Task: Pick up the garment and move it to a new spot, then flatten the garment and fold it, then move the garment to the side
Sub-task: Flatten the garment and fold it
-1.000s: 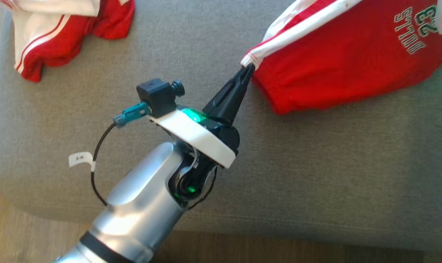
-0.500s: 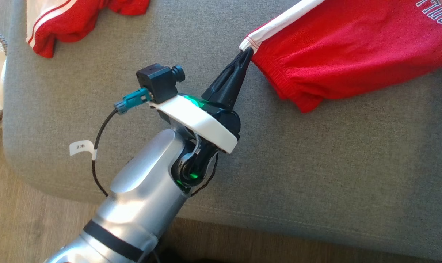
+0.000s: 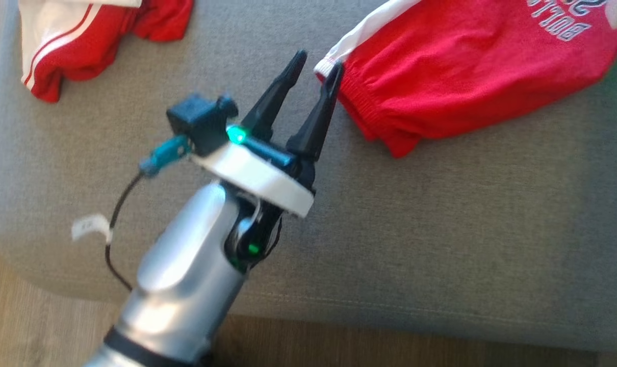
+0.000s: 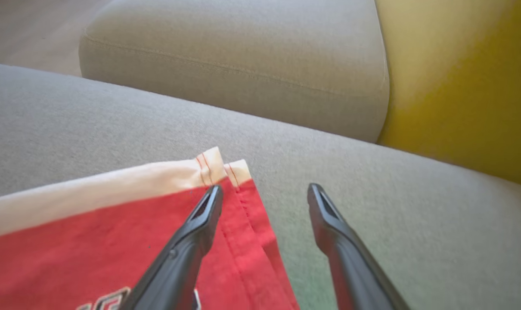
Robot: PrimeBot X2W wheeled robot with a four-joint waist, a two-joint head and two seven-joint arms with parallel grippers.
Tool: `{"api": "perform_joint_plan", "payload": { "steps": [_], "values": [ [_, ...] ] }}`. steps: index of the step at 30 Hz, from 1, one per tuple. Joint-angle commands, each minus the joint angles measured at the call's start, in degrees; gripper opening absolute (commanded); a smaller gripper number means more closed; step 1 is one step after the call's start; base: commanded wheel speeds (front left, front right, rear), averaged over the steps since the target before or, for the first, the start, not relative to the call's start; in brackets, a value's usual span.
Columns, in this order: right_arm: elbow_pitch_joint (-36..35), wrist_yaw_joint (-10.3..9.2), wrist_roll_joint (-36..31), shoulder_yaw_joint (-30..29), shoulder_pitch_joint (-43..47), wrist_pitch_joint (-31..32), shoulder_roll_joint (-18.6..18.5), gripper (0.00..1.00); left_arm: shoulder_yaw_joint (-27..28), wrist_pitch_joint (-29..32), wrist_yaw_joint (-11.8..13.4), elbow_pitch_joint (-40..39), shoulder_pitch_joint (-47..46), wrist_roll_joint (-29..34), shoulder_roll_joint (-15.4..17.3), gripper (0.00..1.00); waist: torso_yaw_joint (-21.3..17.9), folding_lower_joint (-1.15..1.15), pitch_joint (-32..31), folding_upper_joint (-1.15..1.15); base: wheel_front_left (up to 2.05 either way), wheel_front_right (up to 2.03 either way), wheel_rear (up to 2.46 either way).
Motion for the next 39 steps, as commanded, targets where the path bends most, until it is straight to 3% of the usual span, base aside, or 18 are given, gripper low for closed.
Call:
{"api": "perform_joint_plan", "payload": {
  "steps": [1,11,19,21,22,23,25,26,32,39],
  "values": [
    [-0.54,-0.02,1.8,0.99,0.78,1.47,-0.37,1.0,2.73,-0.28,0.01,-3.42,2.44,2.96,0.66,1.0,-0.77,0.0,-1.15,0.0,0.0,0.0,0.0],
    [2.42,-0.02,10.17,7.93,5.21,8.38,-3.84,1.0,3.94,-0.28,0.01,-13.3,12.25,10.12,0.66,1.0,0.43,0.0,-2.49,0.0,0.0,0.0,0.0],
    [3.56,-0.02,12.1,11.16,6.62,10.29,-6.42,1.0,2.87,-0.28,0.21,-14.82,13.78,11.46,0.66,1.0,2.47,0.0,-2.85,0.0,0.0,0.0,0.0],
    [3.87,-0.02,12.23,11.49,6.84,10.74,-6.49,0.95,2.71,-0.28,0.25,-14.86,13.81,11.77,0.66,1.0,2.68,0.0,-3.04,0.0,0.0,0.0,0.0],
    [4.17,-0.02,12.48,12.0,7.21,11.45,-6.26,0.75,2.6,-0.28,0.34,-14.92,13.92,12.02,0.66,1.0,2.81,0.0,-3.25,0.0,0.0,0.0,0.0],
    [4.46,-0.02,12.98,12.68,7.72,12.54,-5.78,0.45,2.56,-0.28,0.53,-14.97,14.03,12.46,0.66,1.0,2.88,0.0,-3.53,0.0,0.0,0.0,0.0],
    [4.58,-0.02,14.45,14.0,8.76,14.31,-5.05,0.04,2.61,-0.28,1.08,-14.95,14.44,13.78,0.66,1.0,2.86,0.0,-4.24,0.0,0.0,0.0,0.0],
    [4.35,-0.02,15.16,14.74,9.28,14.75,-5.08,0.0,2.67,-0.28,1.38,-14.92,14.78,14.33,0.66,1.0,2.81,0.0,-4.6,0.0,0.0,0.0,0.0],
    [1.3,-0.02,19.88,17.09,12.52,12.55,-6.16,0.0,4.28,-0.28,3.67,-14.59,18.22,19.08,0.66,1.0,1.63,0.0,-7.42,0.0,0.0,0.0,0.0],
    [-2.1,-0.02,24.29,19.04,17.37,8.98,-7.16,0.0,11.32,-0.28,7.34,-15.89,24.68,23.29,0.65,1.0,-1.11,0.0,-11.61,0.0,0.0,0.0,0.0]
  ]
}}
